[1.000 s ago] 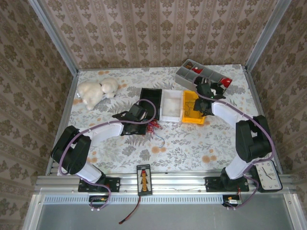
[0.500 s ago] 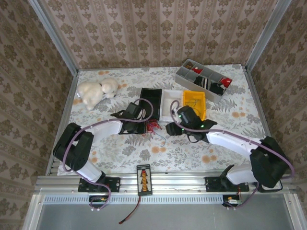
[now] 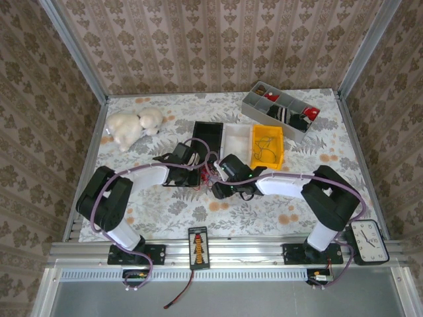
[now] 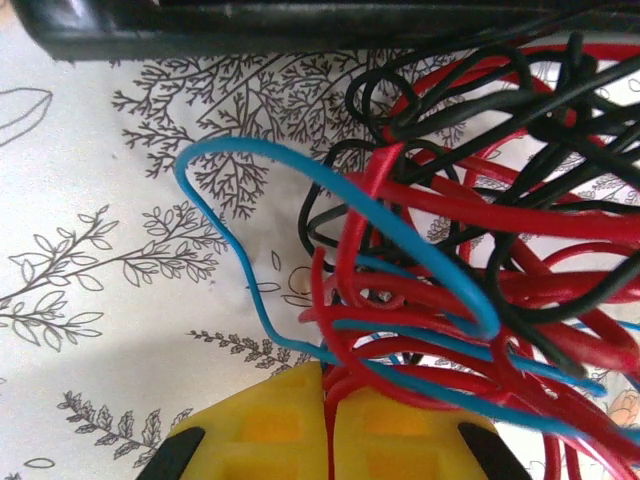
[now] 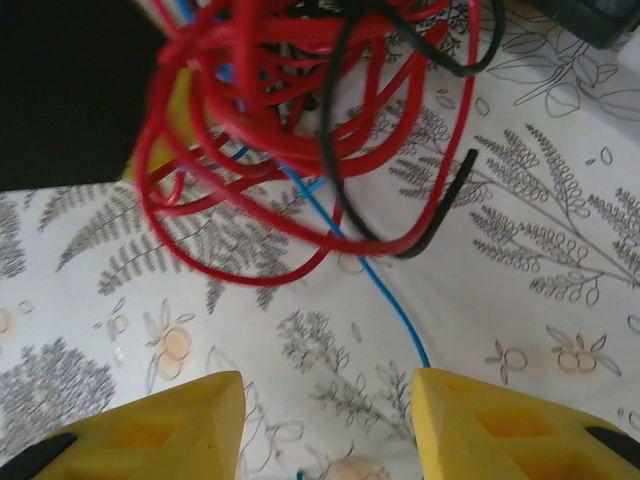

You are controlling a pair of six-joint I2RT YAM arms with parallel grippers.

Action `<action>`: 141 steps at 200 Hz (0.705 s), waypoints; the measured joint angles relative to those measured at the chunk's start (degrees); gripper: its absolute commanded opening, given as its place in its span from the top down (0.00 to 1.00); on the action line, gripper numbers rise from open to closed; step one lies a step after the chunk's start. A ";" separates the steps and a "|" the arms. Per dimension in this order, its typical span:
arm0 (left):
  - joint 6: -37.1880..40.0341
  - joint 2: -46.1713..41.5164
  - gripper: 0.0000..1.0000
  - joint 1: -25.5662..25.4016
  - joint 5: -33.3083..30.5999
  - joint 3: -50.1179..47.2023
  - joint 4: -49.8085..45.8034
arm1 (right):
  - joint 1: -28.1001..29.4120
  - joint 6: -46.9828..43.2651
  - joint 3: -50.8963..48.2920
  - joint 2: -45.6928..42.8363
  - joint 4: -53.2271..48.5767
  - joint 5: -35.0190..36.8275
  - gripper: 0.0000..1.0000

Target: Untangle the cables

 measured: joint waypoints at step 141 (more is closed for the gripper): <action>0.00 0.15 0.95 -0.02 -0.59 -0.04 0.02 | 0.00 0.07 -0.04 1.42 -0.66 13.20 0.53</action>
